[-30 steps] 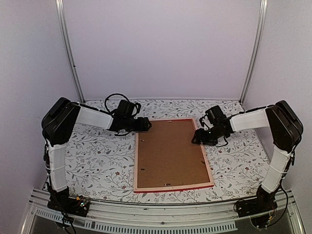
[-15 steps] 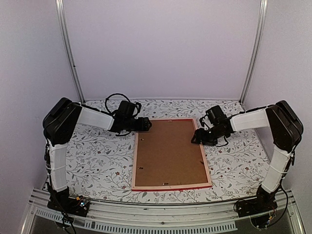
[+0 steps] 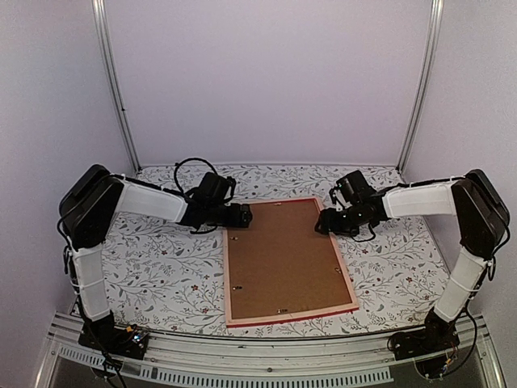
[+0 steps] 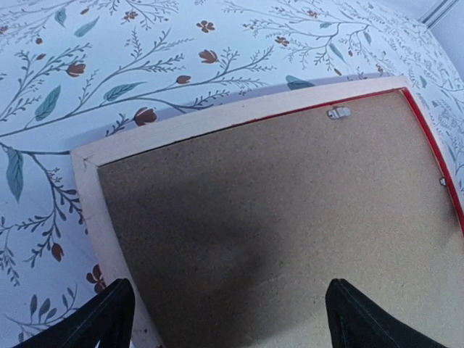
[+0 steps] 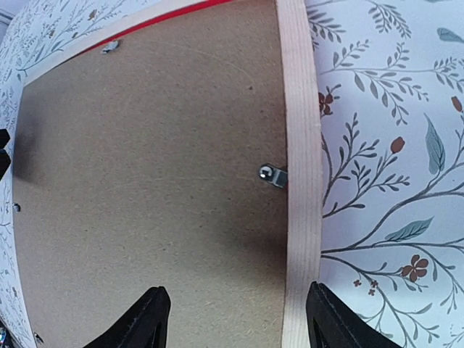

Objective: Put the photo into the frame
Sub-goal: Adjust the photo frame at the center of the board, then press the fastener onto the backboard.

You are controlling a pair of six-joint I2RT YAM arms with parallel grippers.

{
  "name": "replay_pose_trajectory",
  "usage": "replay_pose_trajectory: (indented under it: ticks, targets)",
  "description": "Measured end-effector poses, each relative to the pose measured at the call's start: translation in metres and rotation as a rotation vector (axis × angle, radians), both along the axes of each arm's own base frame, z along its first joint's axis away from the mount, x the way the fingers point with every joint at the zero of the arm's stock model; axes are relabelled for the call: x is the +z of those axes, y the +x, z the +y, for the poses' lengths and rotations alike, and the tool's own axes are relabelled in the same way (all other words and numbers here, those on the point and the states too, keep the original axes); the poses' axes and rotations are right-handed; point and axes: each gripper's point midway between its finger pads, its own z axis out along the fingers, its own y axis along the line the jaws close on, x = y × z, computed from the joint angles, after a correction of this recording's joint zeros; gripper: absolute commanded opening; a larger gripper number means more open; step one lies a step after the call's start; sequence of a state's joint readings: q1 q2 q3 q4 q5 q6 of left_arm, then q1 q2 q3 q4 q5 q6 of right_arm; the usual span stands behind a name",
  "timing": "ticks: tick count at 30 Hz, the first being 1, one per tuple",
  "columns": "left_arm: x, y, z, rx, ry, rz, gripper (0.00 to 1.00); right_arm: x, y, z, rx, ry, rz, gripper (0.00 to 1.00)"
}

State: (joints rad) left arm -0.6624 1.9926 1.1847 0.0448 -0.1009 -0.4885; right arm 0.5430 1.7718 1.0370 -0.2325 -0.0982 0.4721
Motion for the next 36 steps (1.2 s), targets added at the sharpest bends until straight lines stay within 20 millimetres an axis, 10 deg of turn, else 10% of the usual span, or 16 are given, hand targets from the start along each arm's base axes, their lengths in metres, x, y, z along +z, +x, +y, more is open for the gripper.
replay_pose_trajectory:
  ticks: [10,36]
  targets:
    - [0.017,-0.011,0.027,0.076,0.037,-0.043,0.98,0.031,-0.003,0.029,0.034,-0.046,-0.099,0.67]
    - [-0.024,-0.077,0.031,-0.004,-0.084,0.173,0.86,-0.004,-0.001,0.035,0.025,-0.193,-0.04,0.68]
